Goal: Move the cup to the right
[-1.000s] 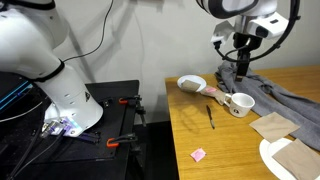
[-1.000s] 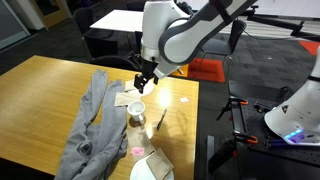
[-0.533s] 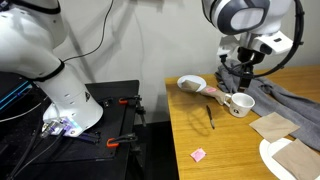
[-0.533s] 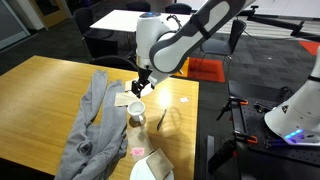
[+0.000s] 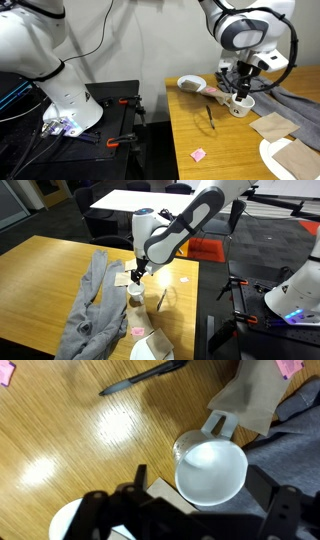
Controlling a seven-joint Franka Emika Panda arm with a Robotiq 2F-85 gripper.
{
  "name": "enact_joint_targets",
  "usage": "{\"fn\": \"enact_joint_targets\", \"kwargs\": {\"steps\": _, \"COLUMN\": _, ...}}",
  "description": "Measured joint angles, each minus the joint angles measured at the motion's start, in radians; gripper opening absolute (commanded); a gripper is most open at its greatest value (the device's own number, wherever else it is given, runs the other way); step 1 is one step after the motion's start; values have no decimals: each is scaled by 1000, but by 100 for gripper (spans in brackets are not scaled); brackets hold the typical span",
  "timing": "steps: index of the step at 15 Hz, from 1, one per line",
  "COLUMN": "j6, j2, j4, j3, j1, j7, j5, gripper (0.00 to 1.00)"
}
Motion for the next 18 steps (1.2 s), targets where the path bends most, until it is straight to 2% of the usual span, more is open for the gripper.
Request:
{"fn": "enact_joint_targets", "kwargs": {"steps": 6, "j6": 0, "j2": 75, "j4": 58, "j3": -23, "j1": 10, "j7": 0, "j5": 0, "gripper": 100}}
{"fn": "enact_joint_targets", "kwargs": {"steps": 13, "j6": -2, "j2": 84, "j4": 69, "j3": -23, "j1": 12, "j7": 0, "j5": 0, "gripper": 100}}
{"fn": "enact_joint_targets", "kwargs": {"steps": 18, "j6": -2, "j2": 152, "j4": 124, "j3": -23, "j1": 12, "j7": 0, "j5": 9, "gripper": 100}}
